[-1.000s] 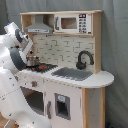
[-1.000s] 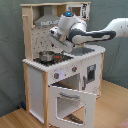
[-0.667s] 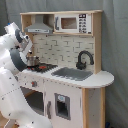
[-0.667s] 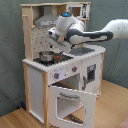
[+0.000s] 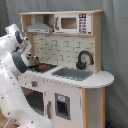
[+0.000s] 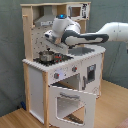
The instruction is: Play with the kitchen
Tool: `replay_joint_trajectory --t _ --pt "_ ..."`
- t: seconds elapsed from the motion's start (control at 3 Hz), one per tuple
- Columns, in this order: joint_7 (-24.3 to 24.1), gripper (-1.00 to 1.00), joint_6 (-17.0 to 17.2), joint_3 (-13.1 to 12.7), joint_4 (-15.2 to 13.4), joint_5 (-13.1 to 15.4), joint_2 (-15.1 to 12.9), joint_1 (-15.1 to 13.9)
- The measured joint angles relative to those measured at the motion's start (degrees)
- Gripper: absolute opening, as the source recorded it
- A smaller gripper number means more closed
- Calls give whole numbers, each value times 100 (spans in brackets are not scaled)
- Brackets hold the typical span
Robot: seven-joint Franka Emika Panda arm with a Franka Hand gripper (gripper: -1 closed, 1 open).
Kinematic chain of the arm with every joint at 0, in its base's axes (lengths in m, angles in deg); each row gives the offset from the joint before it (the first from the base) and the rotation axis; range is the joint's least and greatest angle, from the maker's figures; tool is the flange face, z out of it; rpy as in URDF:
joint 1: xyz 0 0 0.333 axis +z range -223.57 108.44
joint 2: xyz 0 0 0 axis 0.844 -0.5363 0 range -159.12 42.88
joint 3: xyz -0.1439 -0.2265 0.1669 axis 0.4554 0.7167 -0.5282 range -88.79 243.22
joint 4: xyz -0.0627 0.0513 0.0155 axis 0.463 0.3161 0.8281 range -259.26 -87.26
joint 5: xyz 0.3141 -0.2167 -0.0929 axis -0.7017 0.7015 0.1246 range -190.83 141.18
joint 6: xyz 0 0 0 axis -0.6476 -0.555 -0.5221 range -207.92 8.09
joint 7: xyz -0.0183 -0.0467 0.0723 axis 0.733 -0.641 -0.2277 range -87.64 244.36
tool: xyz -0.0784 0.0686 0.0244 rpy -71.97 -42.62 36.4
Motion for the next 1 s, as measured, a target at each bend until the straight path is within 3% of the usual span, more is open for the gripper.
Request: replay_joint_trajectory --t 0.67,1.0 --pt "226 100 455 -527 645 -112 282 -592" --pt "375 100 768 -824 851 -114 295 -873"
